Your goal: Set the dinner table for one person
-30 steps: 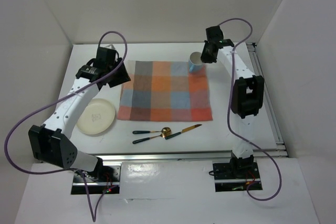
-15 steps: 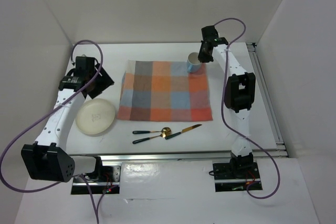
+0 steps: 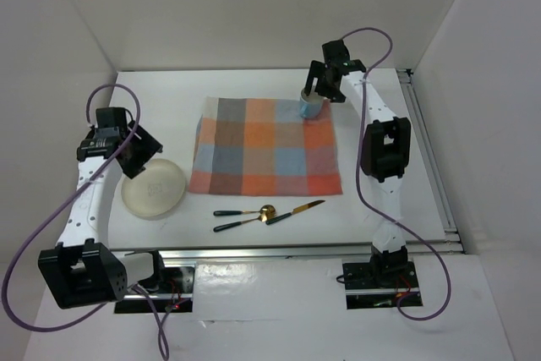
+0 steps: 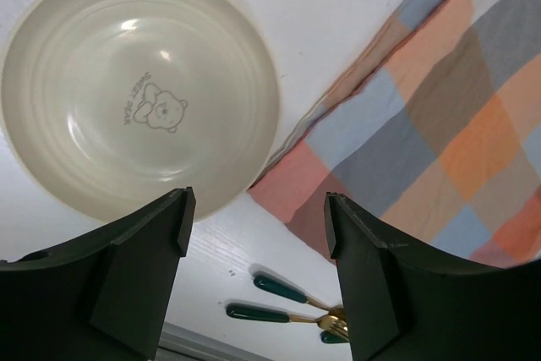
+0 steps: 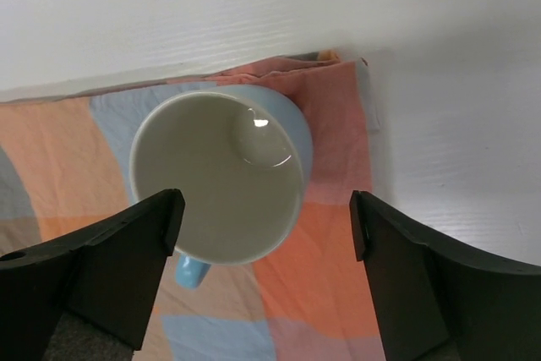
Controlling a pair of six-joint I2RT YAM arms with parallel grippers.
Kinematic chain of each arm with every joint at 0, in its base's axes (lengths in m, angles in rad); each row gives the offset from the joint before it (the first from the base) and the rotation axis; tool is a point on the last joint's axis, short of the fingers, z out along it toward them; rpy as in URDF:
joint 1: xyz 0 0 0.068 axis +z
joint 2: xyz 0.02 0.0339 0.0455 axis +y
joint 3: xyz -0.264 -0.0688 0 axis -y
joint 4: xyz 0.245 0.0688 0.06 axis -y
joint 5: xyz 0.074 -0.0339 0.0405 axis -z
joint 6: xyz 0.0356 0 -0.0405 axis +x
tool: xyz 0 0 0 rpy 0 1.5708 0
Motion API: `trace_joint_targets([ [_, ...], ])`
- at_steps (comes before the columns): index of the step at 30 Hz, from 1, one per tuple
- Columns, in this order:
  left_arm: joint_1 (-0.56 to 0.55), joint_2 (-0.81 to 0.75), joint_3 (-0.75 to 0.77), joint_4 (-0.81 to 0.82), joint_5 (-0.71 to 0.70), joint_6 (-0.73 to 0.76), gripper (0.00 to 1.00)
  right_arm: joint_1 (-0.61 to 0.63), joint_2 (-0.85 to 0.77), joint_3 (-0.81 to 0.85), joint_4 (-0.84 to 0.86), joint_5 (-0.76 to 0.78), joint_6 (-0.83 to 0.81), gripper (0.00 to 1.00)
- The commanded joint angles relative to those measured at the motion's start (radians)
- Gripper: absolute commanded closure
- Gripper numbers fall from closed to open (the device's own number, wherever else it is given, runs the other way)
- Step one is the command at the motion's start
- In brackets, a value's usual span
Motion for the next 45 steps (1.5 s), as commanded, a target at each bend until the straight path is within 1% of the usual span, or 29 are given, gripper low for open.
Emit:
trace_joint_targets([
  [1, 0.031, -0.05, -0.034, -0.018, 0.04, -0.026, 0.2, 0.009, -0.11, 0.032, 0.033, -0.012, -0.009, 0.04],
  [3, 0.045, -0.059, -0.063, -0.057, 0.029, -0.049, 0.2, 0.009, -0.157, 0.014, 0.02, -0.012, -0.018, 0.0],
  [5, 0.071, -0.071, -0.11, -0.068, 0.029, -0.084, 0.2, 0.009, -0.2, -0.011, 0.031, -0.002, -0.018, 0.0],
  [10, 0.131, -0.154, -0.239, -0.081, 0.057, -0.184, 0.2, 0.009, -0.367, -0.158, 0.083, -0.002, -0.018, 0.0],
  [13, 0.14, -0.18, -0.295, -0.081, 0.069, -0.209, 0.2, 0.009, -0.43, -0.227, 0.103, -0.012, -0.018, 0.0],
  [16, 0.16, -0.168, -0.328, -0.081, 0.08, -0.209, 0.19, 0.009, -0.466, -0.285, 0.114, -0.021, -0.018, 0.0],
  [21, 0.183, -0.116, -0.411, -0.016, 0.126, -0.233, 0.19, 0.009, -0.509, -0.335, 0.114, -0.021, -0.029, 0.0],
  [26, 0.204, -0.093, -0.462, 0.054, 0.117, -0.267, 0.2, -0.002, -0.556, -0.391, 0.114, -0.012, -0.029, 0.0],
  [29, 0.204, -0.081, -0.482, 0.079, 0.117, -0.278, 0.2, -0.011, -0.556, -0.4, 0.114, -0.021, -0.029, 0.0],
  [31, 0.204, -0.068, -0.496, 0.117, 0.091, -0.287, 0.23, -0.011, -0.556, -0.4, 0.114, -0.021, -0.029, 0.0],
  [32, 0.218, -0.053, -0.506, 0.131, 0.091, -0.296, 0.27, -0.011, -0.556, -0.411, 0.114, -0.021, -0.029, 0.0],
  [35, 0.236, -0.006, -0.517, 0.169, 0.091, -0.309, 0.36, -0.011, -0.556, -0.411, 0.114, -0.021, -0.029, 0.0],
  [36, 0.237, 0.005, -0.517, 0.169, 0.1, -0.309, 0.46, -0.011, -0.556, -0.411, 0.114, -0.021, -0.029, 0.0],
  [39, 0.237, 0.005, -0.497, 0.179, 0.1, -0.309, 0.67, -0.011, -0.576, -0.422, 0.114, -0.012, -0.029, 0.0],
  [40, 0.246, -0.004, -0.485, 0.179, 0.091, -0.309, 0.8, -0.011, -0.576, -0.422, 0.114, -0.012, -0.029, 0.0],
  [42, 0.246, -0.045, -0.441, 0.15, 0.091, -0.287, 0.92, -0.011, -0.585, -0.431, 0.105, -0.012, -0.029, 0.0],
  [43, 0.246, -0.063, -0.421, 0.14, 0.091, -0.278, 1.0, -0.011, -0.585, -0.431, 0.105, -0.012, -0.029, 0.0],
  [45, 0.246, -0.105, -0.353, 0.127, 0.091, -0.263, 1.0, -0.011, -0.596, -0.442, 0.105, -0.012, -0.029, 0.0],
])
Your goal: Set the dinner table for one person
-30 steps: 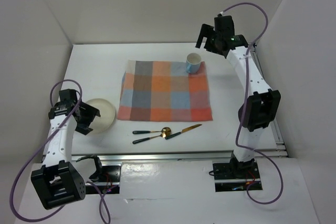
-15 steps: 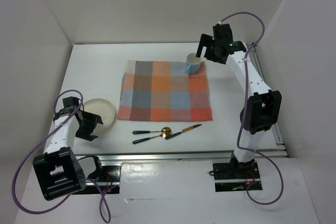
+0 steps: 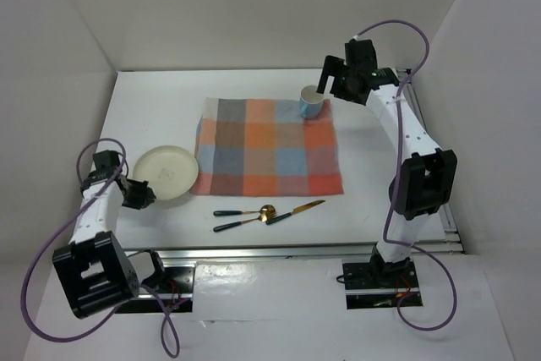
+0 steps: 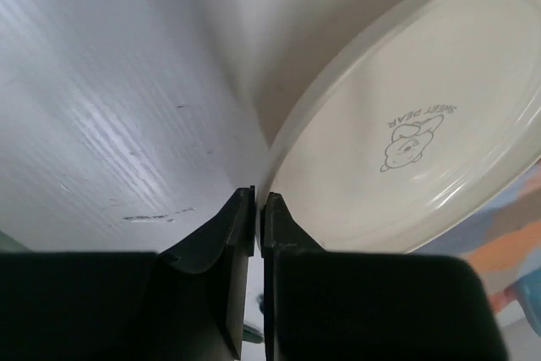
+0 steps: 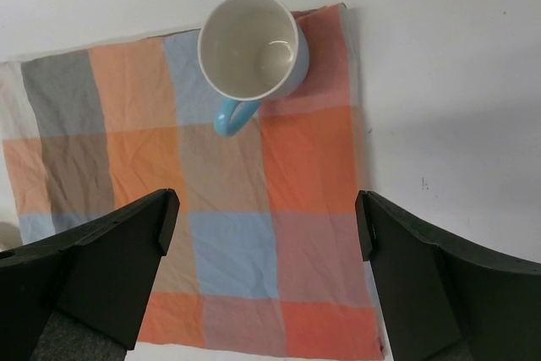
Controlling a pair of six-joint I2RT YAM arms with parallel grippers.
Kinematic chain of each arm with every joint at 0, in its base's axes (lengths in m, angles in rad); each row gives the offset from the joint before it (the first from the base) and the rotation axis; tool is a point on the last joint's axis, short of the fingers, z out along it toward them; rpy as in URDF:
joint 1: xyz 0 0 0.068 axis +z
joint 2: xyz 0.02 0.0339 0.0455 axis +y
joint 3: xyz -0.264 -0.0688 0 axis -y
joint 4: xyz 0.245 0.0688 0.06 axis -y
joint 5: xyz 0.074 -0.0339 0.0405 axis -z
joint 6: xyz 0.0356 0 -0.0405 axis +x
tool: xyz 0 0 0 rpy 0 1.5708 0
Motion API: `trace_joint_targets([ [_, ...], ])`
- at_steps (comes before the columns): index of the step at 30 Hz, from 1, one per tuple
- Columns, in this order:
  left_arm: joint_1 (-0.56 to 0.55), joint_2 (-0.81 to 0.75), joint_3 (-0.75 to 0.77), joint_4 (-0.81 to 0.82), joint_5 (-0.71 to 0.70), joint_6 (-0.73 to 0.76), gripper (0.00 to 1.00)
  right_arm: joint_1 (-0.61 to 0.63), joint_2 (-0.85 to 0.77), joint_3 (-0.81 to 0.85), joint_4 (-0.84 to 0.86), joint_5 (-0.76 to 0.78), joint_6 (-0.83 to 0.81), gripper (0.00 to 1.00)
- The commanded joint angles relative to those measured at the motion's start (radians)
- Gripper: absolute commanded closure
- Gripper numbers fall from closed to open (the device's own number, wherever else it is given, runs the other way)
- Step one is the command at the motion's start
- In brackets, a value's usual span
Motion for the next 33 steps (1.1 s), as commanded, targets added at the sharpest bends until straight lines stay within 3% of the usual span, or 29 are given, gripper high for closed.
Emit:
trace_joint_targets([
  [1, 0.006, -0.117, 0.121, -0.012, -0.008, 0.046, 1.0, -0.005, -0.089, -0.021, 0.025, 0.007, -0.009, 0.0],
  [5, -0.034, -0.181, 0.217, 0.001, 0.005, 0.093, 1.0, -0.005, -0.13, -0.069, 0.025, -0.002, -0.009, 0.0],
  [10, -0.221, -0.11, 0.324, 0.104, 0.087, 0.201, 1.0, -0.005, -0.162, -0.14, 0.025, -0.012, 0.0, 0.0],
  [16, -0.546, 0.215, 0.556, 0.115, 0.072, 0.267, 1.0, -0.014, -0.224, -0.204, 0.016, -0.01, 0.0, 0.0],
  [19, -0.644, 0.382, 0.657, 0.115, 0.084, 0.277, 1.0, -0.014, -0.253, -0.225, -0.004, 0.008, 0.0, 0.0],
  [23, -0.727, 0.525, 0.741, 0.115, 0.072, 0.255, 1.0, -0.035, -0.277, -0.236, -0.027, 0.017, -0.009, 0.0],
  [33, -0.79, 0.775, 0.882, 0.11, 0.035, 0.234, 1.0, -0.065, -0.311, -0.276, -0.038, 0.017, -0.019, 0.0],
])
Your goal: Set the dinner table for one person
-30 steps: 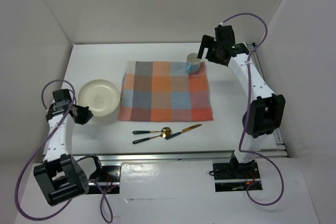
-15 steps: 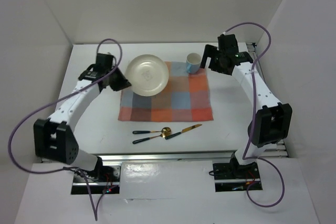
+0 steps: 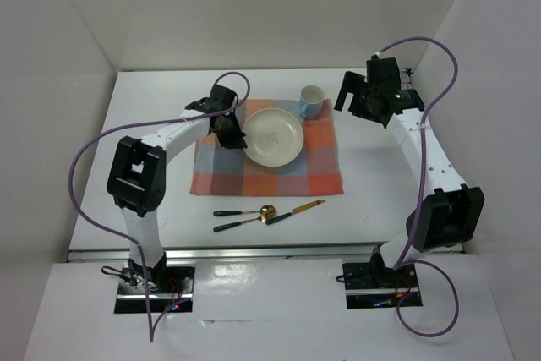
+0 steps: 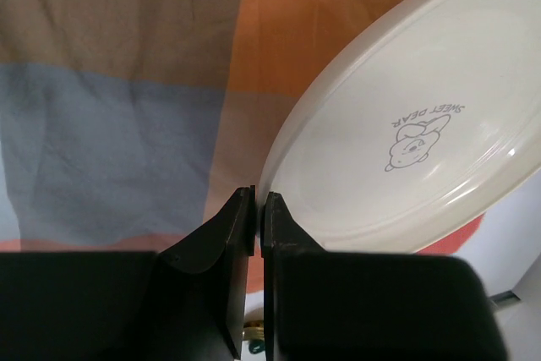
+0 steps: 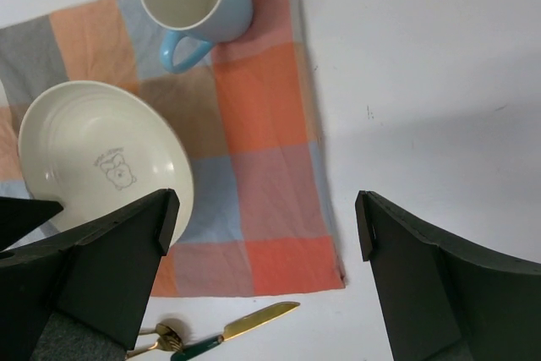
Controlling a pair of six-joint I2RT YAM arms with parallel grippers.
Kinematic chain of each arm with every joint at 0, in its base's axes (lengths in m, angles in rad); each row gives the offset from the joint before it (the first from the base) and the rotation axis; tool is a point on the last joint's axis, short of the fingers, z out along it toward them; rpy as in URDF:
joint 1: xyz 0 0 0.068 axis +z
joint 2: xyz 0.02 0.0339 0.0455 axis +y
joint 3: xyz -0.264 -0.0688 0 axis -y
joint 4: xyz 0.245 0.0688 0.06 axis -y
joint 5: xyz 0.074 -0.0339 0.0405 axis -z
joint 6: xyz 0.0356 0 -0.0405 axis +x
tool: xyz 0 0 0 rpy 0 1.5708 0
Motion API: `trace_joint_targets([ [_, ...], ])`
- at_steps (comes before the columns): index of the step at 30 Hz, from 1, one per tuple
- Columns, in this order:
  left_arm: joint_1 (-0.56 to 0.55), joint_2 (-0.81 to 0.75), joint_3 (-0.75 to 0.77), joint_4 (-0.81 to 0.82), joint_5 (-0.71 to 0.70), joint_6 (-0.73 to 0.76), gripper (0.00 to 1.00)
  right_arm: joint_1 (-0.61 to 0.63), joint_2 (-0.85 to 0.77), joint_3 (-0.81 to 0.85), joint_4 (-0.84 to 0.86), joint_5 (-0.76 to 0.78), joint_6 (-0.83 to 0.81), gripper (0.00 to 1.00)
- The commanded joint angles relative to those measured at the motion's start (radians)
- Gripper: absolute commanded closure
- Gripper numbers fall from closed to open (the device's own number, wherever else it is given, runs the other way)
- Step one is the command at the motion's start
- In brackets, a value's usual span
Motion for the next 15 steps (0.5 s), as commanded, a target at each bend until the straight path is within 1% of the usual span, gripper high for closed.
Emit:
trace_joint_targets([
  [1, -0.01, 0.042, 0.063, -0.001, -0.026, -0.007, 1.0, -0.007, -0.027, -0.016, -0.007, 0.009, -0.014, 0.0],
  [3, -0.01, 0.061, 0.073, -0.001, -0.054, -0.017, 1.0, -0.007, -0.027, -0.025, -0.007, 0.009, -0.014, 0.0],
  [6, -0.01, 0.091, 0.082, -0.015, -0.054, -0.026, 1.0, -0.007, -0.027, -0.025, -0.007, 0.009, -0.014, 0.0],
  [7, -0.01, 0.092, 0.082, -0.015, -0.045, -0.026, 0.98, -0.007, -0.027, -0.025, -0.007, 0.009, -0.023, 0.0],
  [8, -0.01, 0.108, 0.094, -0.027, -0.045, -0.026, 0.88, -0.007, -0.027, -0.025, -0.007, 0.009, -0.023, 0.0],
  [9, -0.01, 0.119, 0.111, -0.04, -0.045, -0.026, 0.73, -0.007, -0.027, -0.025, -0.007, 0.009, -0.023, 0.0],
  [10, -0.01, 0.131, 0.111, -0.073, -0.045, -0.026, 0.54, -0.007, -0.027, -0.025, -0.007, 0.0, -0.023, 0.0],
  [11, -0.01, 0.131, 0.123, -0.089, -0.058, -0.026, 0.39, -0.007, -0.036, -0.025, -0.007, -0.001, -0.023, 0.0],
  [12, -0.01, 0.131, 0.123, -0.1, -0.069, -0.026, 0.15, -0.007, -0.036, -0.025, -0.007, -0.001, -0.023, 0.0],
  [14, -0.01, 0.064, 0.099, -0.1, -0.1, -0.026, 0.04, -0.007, -0.047, -0.025, -0.016, -0.001, -0.023, 0.0],
  [15, -0.01, 0.035, 0.076, -0.1, -0.1, -0.014, 0.04, -0.007, -0.047, -0.034, -0.016, -0.001, -0.023, 0.0],
])
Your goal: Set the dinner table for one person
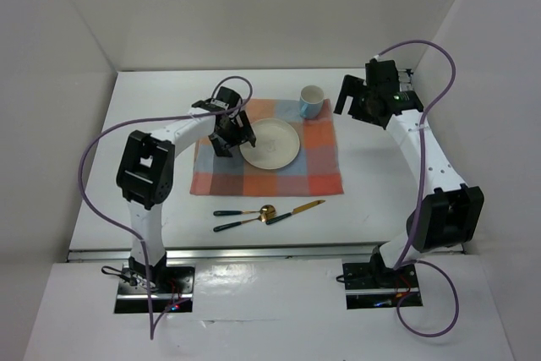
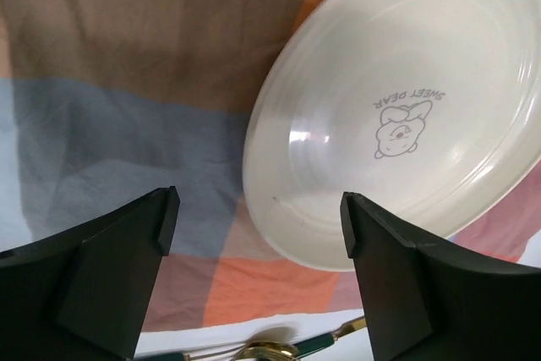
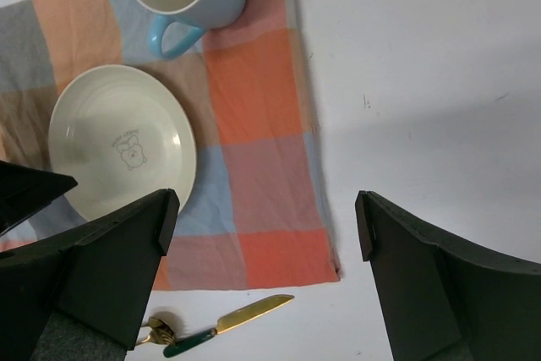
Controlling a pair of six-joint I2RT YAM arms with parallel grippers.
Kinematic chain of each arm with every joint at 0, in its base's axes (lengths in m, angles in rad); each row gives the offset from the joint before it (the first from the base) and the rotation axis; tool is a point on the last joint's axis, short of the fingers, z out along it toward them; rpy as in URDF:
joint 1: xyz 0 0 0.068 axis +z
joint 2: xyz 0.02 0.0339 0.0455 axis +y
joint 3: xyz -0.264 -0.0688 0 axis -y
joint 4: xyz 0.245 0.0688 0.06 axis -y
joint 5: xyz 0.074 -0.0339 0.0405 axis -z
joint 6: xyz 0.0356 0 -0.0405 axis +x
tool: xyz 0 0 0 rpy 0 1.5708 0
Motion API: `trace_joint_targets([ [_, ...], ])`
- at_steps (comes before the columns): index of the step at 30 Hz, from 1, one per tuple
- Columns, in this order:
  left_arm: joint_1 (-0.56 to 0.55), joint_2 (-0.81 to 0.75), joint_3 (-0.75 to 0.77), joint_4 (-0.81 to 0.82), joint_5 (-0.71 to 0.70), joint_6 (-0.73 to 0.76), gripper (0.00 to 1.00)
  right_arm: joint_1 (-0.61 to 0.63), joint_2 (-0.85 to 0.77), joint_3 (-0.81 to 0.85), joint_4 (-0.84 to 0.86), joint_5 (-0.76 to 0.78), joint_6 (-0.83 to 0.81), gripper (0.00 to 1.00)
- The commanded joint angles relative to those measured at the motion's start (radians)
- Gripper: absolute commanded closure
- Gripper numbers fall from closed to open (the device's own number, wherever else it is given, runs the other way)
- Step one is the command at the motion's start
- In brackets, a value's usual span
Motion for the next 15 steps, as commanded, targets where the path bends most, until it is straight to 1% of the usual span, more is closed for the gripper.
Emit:
trace_joint_targets([
  [1, -0.001, -0.11, -0.011, -0.032, -0.051, 0.026, 0.02, -0.006, -0.057, -0.008, -0.006, 0.004, -0.015, 0.0],
  [4, -0.032, -0.232, -0.034, -0.055, -0.088, 0.083, 0.02, -0.006, -0.066, -0.028, 0.003, -0.022, -0.015, 0.0],
  [5, -0.044, -0.259, -0.054, -0.066, -0.111, 0.14, 0.07, -0.006, -0.066, -0.039, 0.012, -0.032, -0.015, 0.0],
  [6, -0.059, -0.319, -0.071, -0.077, -0.12, 0.174, 0.11, -0.006, -0.066, -0.039, 0.012, -0.032, -0.015, 0.0],
  [7, -0.096, -0.351, -0.123, -0.089, -0.12, 0.21, 0.16, -0.006, -0.066, -0.052, 0.023, -0.042, -0.015, 0.0],
  [8, -0.117, -0.383, -0.157, -0.098, -0.152, 0.258, 0.28, -0.006, -0.075, -0.068, 0.023, -0.042, -0.015, 0.0],
  [9, -0.137, -0.414, -0.192, -0.108, -0.152, 0.278, 0.34, -0.006, -0.075, -0.068, 0.032, -0.053, -0.015, 0.0],
  [10, -0.159, -0.474, -0.268, -0.108, -0.142, 0.3, 0.35, -0.006, -0.075, -0.082, 0.032, -0.053, -0.015, 0.0],
  [12, -0.225, -0.522, -0.339, -0.126, -0.142, 0.3, 0.35, -0.006, -0.075, -0.091, 0.041, -0.071, -0.006, 0.0],
  [13, -0.248, -0.542, -0.397, -0.135, -0.128, 0.289, 0.34, -0.006, -0.075, -0.091, 0.041, -0.072, -0.006, 0.0],
  [15, -0.314, -0.565, -0.43, -0.166, -0.117, 0.239, 0.3, -0.006, -0.066, -0.091, 0.052, -0.082, 0.005, 0.0],
])
